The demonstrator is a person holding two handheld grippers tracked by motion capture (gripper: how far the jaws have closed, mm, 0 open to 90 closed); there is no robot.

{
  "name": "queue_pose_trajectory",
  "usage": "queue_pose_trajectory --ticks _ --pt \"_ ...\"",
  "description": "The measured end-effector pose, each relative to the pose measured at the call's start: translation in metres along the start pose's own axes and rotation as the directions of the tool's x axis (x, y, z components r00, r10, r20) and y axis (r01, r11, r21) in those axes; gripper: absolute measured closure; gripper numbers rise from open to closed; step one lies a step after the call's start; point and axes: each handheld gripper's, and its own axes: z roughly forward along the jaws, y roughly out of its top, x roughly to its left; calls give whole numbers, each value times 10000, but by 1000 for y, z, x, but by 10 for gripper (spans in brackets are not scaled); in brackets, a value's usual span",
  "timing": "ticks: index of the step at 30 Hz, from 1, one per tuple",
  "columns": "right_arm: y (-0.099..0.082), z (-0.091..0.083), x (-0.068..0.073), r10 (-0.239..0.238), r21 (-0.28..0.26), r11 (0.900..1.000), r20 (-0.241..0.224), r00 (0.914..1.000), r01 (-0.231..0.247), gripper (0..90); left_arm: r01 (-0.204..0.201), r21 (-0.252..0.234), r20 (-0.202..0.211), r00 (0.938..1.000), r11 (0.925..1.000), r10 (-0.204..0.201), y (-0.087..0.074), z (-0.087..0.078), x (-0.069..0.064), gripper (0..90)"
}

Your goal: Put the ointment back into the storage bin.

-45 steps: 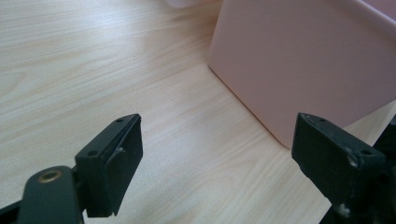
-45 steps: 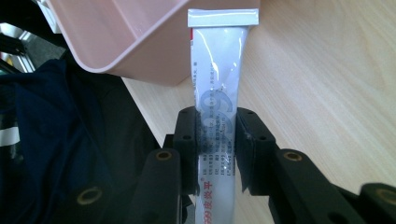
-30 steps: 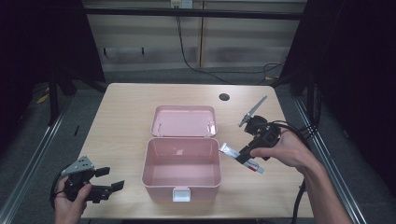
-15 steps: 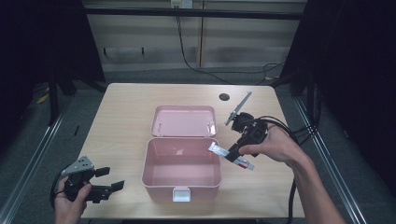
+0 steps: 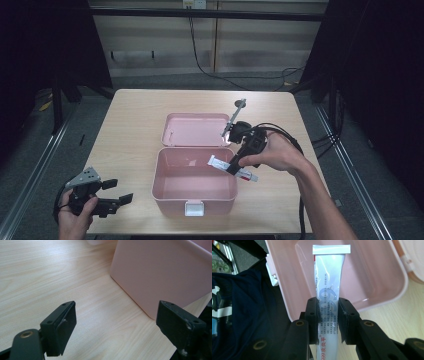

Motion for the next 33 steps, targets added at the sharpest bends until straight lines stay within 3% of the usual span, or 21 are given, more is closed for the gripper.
queue_pose_trajectory --ticks 16,21,33 --pt "29 16 14 -695 790 9945 0 9976 692 720 -9 -23 -8 10000 10000 9 0 -1 1 165" --pt "40 27 19 -1043 1000 9894 -109 9945 1049 721 -24 -2 -26 10000 10000 24 0 -1 0 165" --pt "54 51 21 -1348 1320 9816 -348 9903 1382 720 -20 -12 -2 10000 10000 20 0 -1 1 165"
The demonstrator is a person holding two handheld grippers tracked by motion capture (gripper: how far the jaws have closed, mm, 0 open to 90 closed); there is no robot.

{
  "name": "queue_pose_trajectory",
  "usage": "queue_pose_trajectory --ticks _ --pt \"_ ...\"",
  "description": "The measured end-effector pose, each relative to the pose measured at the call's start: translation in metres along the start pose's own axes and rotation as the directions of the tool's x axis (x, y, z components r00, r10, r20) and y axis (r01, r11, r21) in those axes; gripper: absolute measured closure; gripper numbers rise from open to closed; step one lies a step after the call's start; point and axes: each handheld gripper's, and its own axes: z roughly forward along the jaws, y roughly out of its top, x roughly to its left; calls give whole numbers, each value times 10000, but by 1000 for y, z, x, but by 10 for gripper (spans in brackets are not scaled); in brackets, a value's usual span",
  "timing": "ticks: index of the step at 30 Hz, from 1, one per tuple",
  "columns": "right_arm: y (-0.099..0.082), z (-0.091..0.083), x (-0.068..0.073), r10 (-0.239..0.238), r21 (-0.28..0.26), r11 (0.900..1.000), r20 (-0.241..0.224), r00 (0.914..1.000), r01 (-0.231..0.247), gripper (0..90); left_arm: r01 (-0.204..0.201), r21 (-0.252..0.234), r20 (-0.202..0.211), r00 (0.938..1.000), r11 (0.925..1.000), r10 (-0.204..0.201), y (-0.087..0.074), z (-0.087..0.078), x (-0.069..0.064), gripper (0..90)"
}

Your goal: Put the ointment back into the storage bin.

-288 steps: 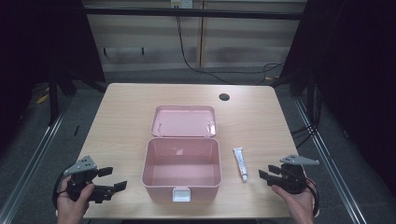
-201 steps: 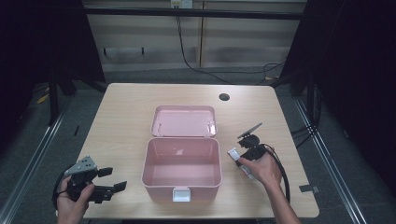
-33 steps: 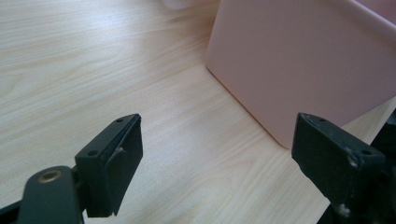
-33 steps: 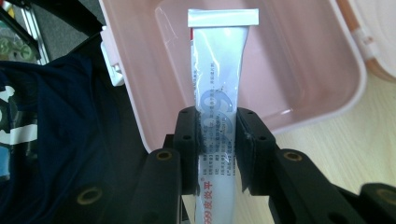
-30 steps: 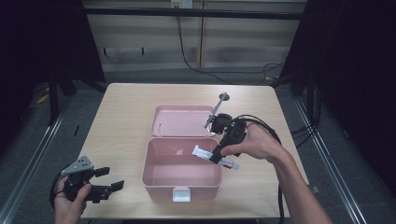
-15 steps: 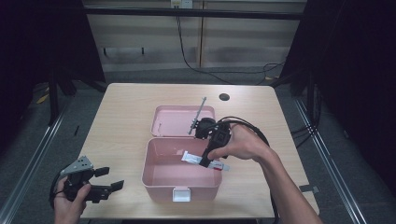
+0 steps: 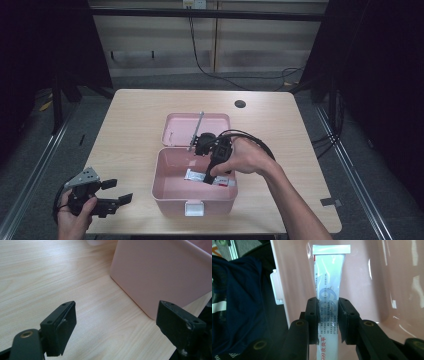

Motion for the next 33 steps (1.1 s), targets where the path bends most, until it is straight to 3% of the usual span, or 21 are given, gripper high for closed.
queue_pose_trajectory --ticks 11,20,33 --pt "12 20 -2 -236 257 9994 -359 9991 246 721 16 -10 17 10000 10000 -16 0 0 0 165" --pt "19 47 -5 -397 473 9979 -775 9962 435 721 -28 17 14 10000 10000 28 0 0 0 165" --pt "24 66 -6 -521 733 9955 -1061 9930 601 721 -33 48 9 10000 10000 33 0 1 0 165"
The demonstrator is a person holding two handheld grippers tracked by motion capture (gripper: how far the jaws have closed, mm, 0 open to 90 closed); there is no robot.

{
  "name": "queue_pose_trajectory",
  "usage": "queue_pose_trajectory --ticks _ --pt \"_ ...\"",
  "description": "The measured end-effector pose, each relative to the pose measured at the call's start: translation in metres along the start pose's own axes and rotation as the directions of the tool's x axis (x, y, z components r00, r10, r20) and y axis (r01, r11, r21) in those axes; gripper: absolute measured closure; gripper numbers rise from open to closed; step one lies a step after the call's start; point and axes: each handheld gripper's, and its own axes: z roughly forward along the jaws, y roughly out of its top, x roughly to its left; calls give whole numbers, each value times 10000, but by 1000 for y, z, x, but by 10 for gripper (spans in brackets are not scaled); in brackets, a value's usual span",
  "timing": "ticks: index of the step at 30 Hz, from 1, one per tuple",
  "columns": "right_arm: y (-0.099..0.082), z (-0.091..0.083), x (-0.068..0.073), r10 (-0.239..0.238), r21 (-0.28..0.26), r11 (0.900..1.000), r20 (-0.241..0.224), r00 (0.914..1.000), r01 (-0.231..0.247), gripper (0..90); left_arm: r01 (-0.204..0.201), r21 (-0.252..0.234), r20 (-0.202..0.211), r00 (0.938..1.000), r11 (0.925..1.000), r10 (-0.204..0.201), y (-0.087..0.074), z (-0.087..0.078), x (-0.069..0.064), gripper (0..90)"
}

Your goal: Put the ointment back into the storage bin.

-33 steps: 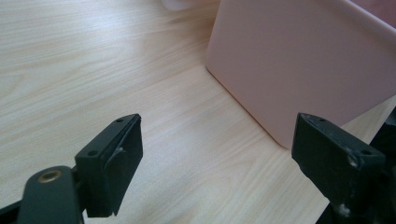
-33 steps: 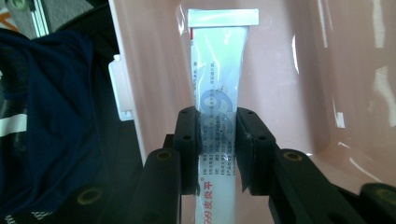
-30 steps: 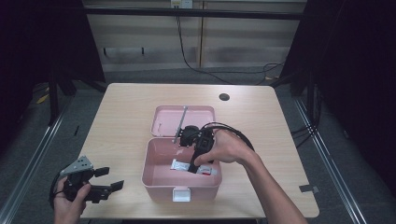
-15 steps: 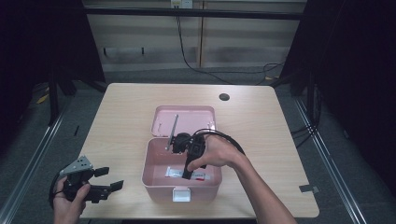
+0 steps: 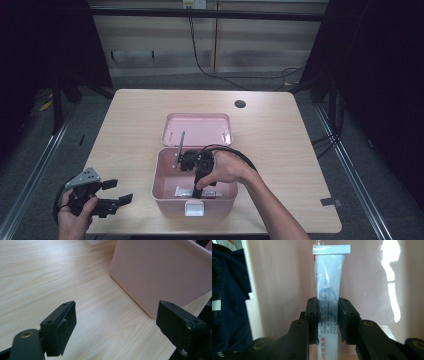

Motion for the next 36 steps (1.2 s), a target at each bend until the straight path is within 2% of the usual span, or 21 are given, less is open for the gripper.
queue_pose_trajectory --ticks 7,14,19,24,29,31,36 --pt "2 11 -2 -241 107 9996 -203 9995 243 721 4 26 -1 10000 10000 -4 0 0 0 165" --pt "4 17 -3 -246 194 9995 -272 9993 252 720 -17 37 -9 10000 10000 17 0 0 0 165" --pt "4 27 -8 -191 338 9992 -516 9985 208 720 -8 71 3 10000 10000 8 0 1 0 165" --pt "6 33 -9 -238 352 9990 -573 9981 259 720 -71 96 -42 10000 9999 72 0 1 -1 165" --pt "8 39 -11 -272 647 9974 -523 9983 305 720 -53 90 -77 10000 9999 54 0 1 -1 166" --pt "8 40 -12 -350 578 9976 -515 9981 379 720 -59 97 -70 10000 9999 59 0 1 0 166" --pt "12 45 -11 -350 794 9961 -563 9978 394 720 -36 91 -47 10000 10000 37 0 1 0 166"
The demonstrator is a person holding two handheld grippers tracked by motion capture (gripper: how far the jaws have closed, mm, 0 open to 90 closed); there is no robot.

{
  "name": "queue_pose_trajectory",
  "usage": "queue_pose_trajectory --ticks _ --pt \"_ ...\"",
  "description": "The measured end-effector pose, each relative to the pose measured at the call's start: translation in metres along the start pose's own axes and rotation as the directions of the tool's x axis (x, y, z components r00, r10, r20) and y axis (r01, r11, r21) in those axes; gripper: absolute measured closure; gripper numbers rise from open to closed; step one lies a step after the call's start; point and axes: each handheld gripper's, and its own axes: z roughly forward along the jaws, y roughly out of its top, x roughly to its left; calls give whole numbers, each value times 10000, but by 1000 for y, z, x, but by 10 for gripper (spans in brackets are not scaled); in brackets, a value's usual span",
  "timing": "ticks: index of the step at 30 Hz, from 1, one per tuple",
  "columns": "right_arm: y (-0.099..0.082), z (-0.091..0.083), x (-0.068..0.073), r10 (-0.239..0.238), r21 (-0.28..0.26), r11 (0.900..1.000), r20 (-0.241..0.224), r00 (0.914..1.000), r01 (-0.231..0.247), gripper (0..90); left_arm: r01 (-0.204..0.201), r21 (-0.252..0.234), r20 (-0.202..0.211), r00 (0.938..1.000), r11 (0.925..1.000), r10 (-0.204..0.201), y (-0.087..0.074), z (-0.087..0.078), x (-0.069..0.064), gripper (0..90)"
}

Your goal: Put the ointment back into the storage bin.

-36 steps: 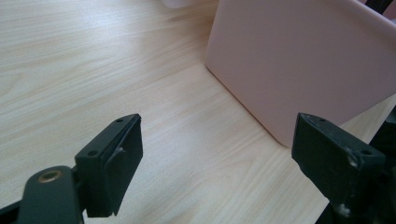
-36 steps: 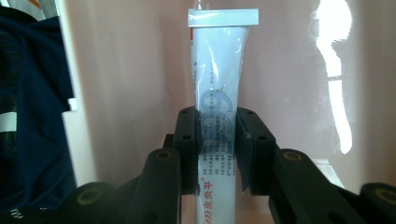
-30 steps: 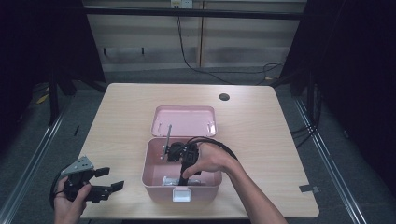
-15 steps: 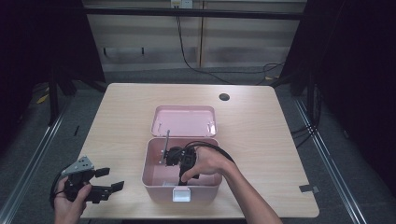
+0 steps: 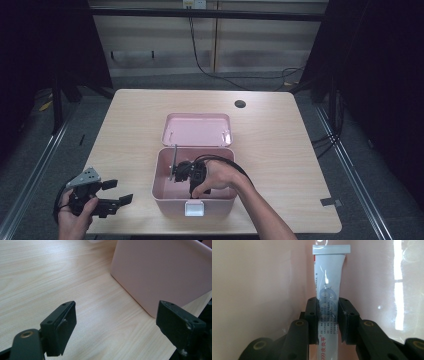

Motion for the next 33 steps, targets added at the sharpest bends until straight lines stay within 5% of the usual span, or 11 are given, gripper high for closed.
queue_pose_trajectory --ticks 8,33 --pt "6 11 -2 -228 317 9992 -316 9992 238 720 17 -64 -12 10000 10000 -17 0 -1 0 166" --pt "7 13 -3 14 294 9996 -70 10000 -12 705 10 -19 -12 10000 10000 -10 0 -1 0 166"
